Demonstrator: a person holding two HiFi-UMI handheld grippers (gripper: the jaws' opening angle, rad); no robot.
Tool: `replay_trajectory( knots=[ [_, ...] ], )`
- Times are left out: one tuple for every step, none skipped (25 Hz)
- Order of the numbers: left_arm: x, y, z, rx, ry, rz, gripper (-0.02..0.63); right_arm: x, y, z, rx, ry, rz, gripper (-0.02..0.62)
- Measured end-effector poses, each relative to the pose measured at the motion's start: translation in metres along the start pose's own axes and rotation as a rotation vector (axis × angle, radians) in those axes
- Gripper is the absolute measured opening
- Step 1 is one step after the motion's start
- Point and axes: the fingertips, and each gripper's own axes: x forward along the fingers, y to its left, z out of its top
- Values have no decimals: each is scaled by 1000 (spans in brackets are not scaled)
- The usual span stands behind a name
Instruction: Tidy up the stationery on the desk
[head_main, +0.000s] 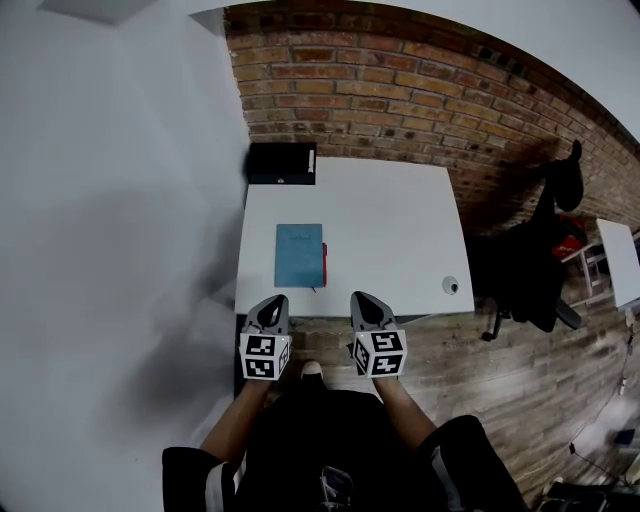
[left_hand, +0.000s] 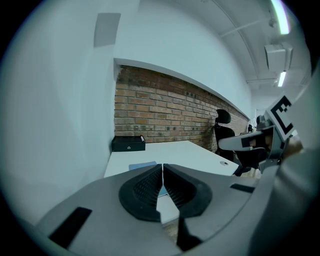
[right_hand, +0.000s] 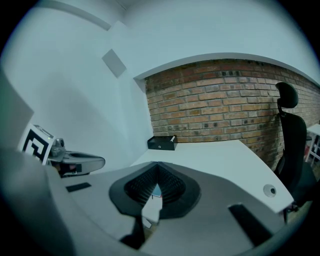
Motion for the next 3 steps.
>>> replay_trajectory(
  knots=[
    [0,0,0,0,0,-1,20,0,0,0,0,1,-1,21],
    [0,0,1,1,-1,-3,20,0,0,0,1,2,-3,21],
    [0,1,2,2,-2,-4,20,0,1,1,1,2,-5,21]
  ],
)
